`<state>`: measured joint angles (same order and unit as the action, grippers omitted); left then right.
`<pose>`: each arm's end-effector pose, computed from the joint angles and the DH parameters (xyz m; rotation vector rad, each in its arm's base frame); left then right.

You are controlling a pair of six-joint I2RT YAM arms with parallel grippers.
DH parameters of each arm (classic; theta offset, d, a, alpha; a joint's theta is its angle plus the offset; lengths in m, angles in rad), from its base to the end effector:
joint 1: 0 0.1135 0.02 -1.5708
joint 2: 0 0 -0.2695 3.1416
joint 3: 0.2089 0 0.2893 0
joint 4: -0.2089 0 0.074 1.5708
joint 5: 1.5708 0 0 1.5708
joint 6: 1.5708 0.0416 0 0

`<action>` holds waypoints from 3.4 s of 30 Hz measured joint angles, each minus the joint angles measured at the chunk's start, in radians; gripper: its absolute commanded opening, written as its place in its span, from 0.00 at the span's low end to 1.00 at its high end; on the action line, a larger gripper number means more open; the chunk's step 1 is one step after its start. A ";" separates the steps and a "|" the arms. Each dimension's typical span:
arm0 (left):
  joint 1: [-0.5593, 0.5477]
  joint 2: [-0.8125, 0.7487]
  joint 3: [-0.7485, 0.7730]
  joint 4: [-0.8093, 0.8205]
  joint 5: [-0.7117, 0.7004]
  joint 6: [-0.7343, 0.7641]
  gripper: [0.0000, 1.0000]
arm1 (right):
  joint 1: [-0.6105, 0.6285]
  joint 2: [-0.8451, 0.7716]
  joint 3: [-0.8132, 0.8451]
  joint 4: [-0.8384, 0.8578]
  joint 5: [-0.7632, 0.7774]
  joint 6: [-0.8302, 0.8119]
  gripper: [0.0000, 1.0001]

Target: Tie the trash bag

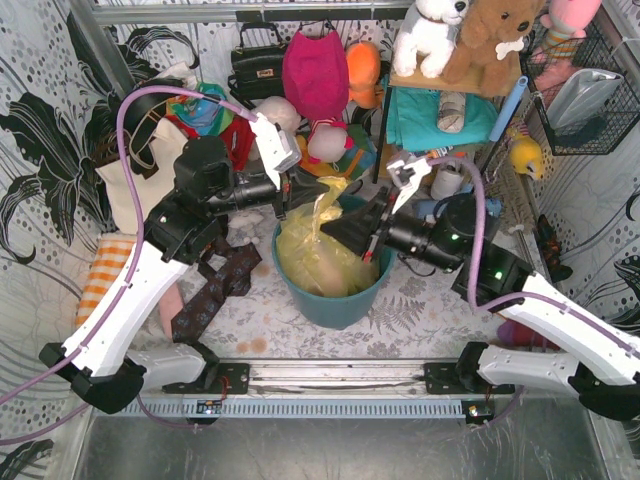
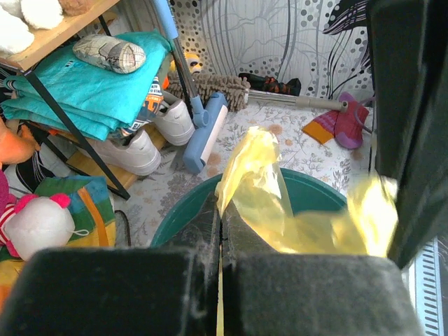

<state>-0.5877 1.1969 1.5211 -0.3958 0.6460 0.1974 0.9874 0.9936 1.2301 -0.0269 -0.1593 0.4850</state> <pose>0.2172 -0.1748 0.5037 1.0838 1.3009 -0.8226 0.1303 0.2094 0.4879 -0.5129 1.4074 1.3245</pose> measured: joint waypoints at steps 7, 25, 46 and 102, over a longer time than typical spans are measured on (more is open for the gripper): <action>0.000 0.000 0.000 0.000 0.000 -0.015 0.00 | 0.141 0.108 -0.003 0.007 0.132 -0.084 0.00; 0.000 -0.020 -0.006 0.000 0.000 -0.034 0.00 | 0.264 0.274 0.156 -0.335 0.649 -0.278 0.00; 0.000 -0.114 -0.212 0.122 0.000 -0.173 0.01 | 0.264 0.277 -0.198 0.236 1.010 -0.496 0.00; 0.001 -0.334 -0.354 0.067 -0.418 -0.195 0.90 | 0.269 0.557 -0.306 1.318 1.207 -0.681 0.00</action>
<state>-0.5865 0.8627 1.1671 -0.3290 0.2279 0.0025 1.2564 1.5501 0.9237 1.2907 1.0473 -0.1959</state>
